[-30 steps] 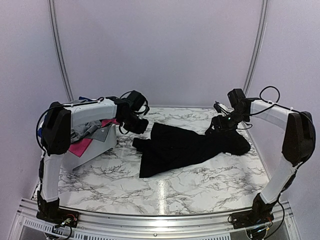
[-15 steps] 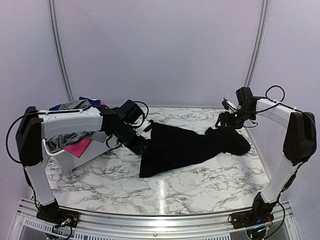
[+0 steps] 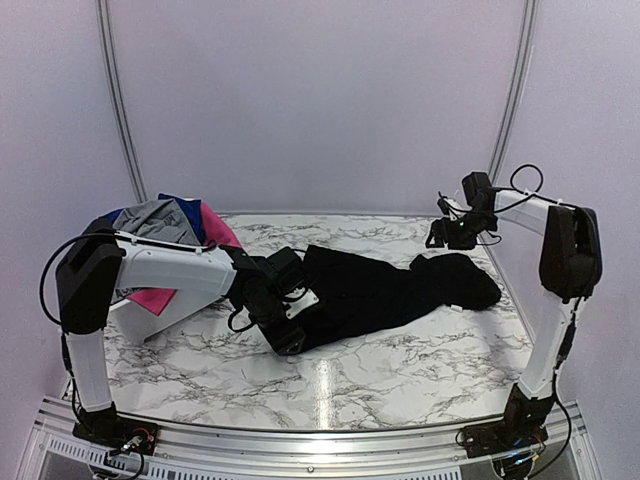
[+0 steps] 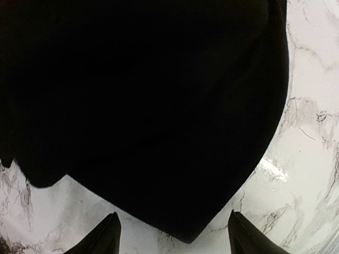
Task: Fold and stack the mixed laundry pile
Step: Pick up the crumpled T-shirt from the center of the board, then flatten out the crumpled T-shirt at the center of the board, then move the flattened T-shirt to the center of the board.
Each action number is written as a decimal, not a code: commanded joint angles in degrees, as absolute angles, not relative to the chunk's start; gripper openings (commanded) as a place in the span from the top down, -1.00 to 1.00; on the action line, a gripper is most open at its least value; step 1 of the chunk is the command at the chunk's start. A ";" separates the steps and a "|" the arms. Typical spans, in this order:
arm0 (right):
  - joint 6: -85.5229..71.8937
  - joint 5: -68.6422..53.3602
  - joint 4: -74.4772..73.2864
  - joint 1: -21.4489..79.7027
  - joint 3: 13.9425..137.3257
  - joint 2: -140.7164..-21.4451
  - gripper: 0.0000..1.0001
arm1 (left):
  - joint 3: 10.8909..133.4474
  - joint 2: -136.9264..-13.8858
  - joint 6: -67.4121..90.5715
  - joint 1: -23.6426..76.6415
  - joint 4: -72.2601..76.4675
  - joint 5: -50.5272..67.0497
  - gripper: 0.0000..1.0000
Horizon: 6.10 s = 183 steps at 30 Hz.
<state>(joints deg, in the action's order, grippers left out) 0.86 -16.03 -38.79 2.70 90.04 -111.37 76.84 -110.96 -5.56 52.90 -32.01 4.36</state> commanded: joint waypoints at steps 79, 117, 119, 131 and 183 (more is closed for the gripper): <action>-6.85 -9.00 -31.30 0.62 127.20 -75.52 1.00 | 127.19 -97.72 -6.65 45.98 -33.51 -6.60 1.00; -12.87 -4.88 -6.28 -1.09 145.10 -105.13 1.00 | 147.56 -119.17 19.96 26.68 0.92 -4.92 1.00; -13.24 -5.02 -1.19 -1.33 145.21 -104.66 1.00 | 147.47 -118.38 18.77 26.02 3.49 -4.49 1.00; -9.81 -14.26 -5.92 -1.93 110.52 -93.12 1.00 | 112.62 -111.47 12.91 27.53 0.45 11.70 1.00; -21.17 -18.69 -28.65 1.38 45.76 -88.74 0.01 | 68.92 -110.53 5.16 44.55 -24.41 -4.81 0.07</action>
